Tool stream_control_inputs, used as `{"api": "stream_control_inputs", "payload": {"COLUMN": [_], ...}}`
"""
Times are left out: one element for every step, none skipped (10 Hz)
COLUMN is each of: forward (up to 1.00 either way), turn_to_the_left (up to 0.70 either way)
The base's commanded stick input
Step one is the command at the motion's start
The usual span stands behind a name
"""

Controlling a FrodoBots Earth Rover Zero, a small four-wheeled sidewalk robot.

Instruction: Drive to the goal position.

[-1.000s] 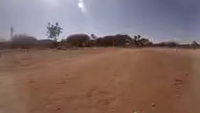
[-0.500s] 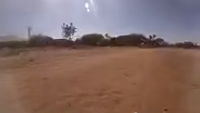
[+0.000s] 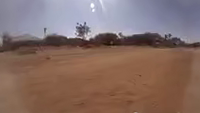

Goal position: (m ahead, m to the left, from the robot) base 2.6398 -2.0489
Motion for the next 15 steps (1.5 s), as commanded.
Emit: {"api": "stream_control_inputs", "payload": {"forward": [0.0, 0.0, 0.0, 0.0, 0.0, 0.0, 0.0, 0.0, 0.0, 0.0, 0.0, 0.0, 0.0, 0.0, 0.0], "turn_to_the_left": [0.45, 0.45, 0.45, 0.45, 0.45, 0.45, 0.45, 0.45, 0.45, 0.45, 0.45, 0.45, 0.45, 0.45, 0.45]}}
